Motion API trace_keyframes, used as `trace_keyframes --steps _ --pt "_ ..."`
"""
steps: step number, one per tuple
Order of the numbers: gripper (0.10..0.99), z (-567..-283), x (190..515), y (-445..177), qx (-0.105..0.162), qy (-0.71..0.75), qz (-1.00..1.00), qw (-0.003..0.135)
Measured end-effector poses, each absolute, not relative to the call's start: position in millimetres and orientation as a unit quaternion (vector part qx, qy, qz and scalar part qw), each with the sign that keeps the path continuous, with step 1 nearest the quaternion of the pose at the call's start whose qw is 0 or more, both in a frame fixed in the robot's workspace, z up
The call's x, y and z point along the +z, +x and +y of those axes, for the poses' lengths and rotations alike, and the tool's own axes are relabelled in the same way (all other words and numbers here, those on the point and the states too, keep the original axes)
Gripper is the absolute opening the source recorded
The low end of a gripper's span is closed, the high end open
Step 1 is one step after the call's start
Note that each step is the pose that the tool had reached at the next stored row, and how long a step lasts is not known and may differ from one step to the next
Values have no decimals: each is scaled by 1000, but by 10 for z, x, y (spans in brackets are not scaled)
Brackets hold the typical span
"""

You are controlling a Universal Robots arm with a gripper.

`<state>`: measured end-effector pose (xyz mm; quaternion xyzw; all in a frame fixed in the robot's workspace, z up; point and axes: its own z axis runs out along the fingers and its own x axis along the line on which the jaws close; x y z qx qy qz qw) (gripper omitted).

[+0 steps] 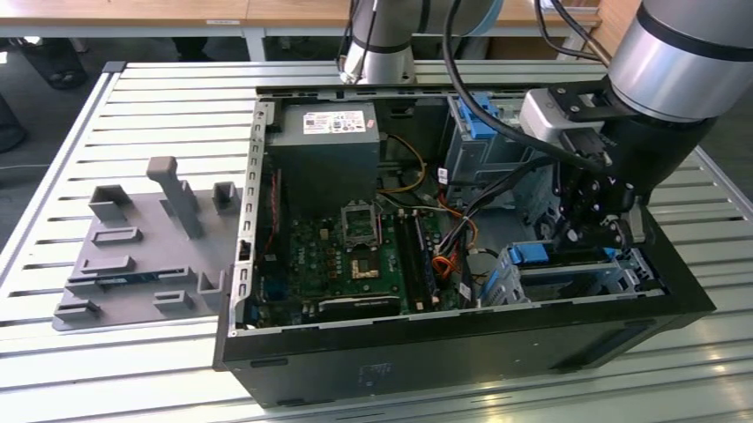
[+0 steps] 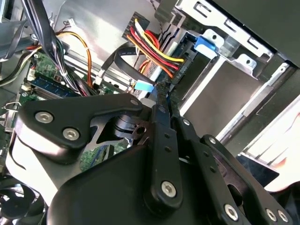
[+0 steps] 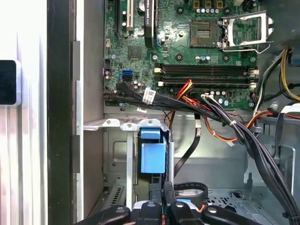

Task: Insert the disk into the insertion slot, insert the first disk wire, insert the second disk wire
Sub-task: 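Insert the second disk wire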

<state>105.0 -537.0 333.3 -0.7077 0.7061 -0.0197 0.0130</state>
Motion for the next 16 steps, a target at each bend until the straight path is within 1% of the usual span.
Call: trace_keyframes --steps 16 --pt "141 -5374 3326 1086 -19 -707 706 13"
